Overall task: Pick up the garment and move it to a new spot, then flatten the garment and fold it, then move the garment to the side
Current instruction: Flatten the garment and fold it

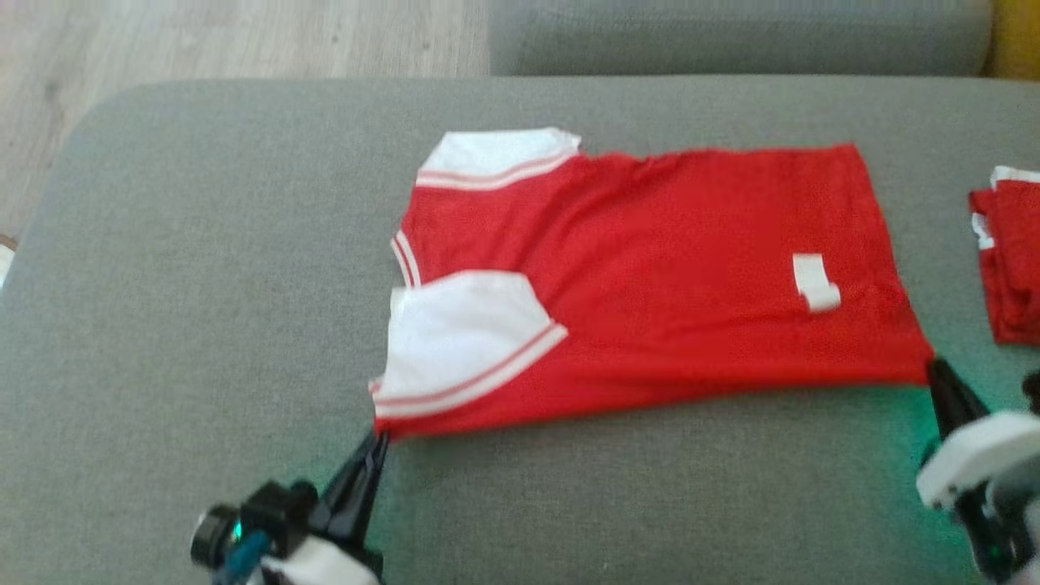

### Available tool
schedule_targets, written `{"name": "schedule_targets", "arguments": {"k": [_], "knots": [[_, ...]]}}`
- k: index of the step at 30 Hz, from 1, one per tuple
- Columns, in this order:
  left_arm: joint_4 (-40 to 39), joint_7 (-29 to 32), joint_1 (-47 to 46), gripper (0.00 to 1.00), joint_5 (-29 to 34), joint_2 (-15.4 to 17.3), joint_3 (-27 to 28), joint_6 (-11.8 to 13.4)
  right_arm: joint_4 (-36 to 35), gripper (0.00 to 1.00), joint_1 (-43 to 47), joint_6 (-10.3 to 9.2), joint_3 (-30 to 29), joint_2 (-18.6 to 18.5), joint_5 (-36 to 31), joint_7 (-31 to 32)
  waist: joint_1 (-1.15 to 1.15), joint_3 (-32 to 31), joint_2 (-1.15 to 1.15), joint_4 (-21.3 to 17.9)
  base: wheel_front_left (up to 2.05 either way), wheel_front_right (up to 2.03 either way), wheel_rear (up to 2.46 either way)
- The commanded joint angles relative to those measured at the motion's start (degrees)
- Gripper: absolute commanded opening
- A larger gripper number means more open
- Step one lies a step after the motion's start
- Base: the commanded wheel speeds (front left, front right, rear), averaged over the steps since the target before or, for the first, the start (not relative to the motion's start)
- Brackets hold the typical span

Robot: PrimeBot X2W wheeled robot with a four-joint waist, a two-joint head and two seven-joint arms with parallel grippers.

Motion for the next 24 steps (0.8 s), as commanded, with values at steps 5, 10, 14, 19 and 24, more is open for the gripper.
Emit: {"name": "schedule_targets", "arguments": {"k": [5, 10, 14, 19, 24], "knots": [[-6.0, 1.7, 4.9, 0.00, 0.2, 3.5, 0.9, 0.8, -5.2, 0.00, 7.4, -0.04, -1.1, -2.8, 0.6, 0.5, 0.01, -2.1, 0.00, -0.3, 0.00, 0.00, 0.00], [-11.1, 3.8, 10.7, 0.00, -0.1, 5.2, 0.2, 2.6, -10.2, 0.00, 14.8, -0.04, -4.6, -1.9, 0.6, 1.5, 0.01, -2.7, 0.00, -0.6, 0.00, 0.00, 0.00], [-15.0, 5.5, 14.0, 0.00, -0.6, 6.4, 0.1, 3.8, -14.1, 0.00, 18.7, -0.04, -7.0, -0.3, -0.4, 3.1, 0.01, -2.9, 0.00, -1.1, 0.00, 0.00, 0.00], [-17.8, 7.8, 16.2, 0.00, -1.8, 7.1, -0.2, 4.4, -17.9, 0.00, 21.1, -0.04, -9.5, 1.7, -2.1, 5.6, 0.01, -3.1, 0.00, -1.3, 0.00, 0.00, 0.00], [-19.0, 9.3, 15.8, 1.00, -3.1, 6.6, 0.4, 5.3, -20.8, 1.00, 21.9, -0.04, -11.7, 3.5, -3.8, 7.8, 0.01, -2.6, 0.00, -1.6, 0.00, 0.00, 0.00]]}}
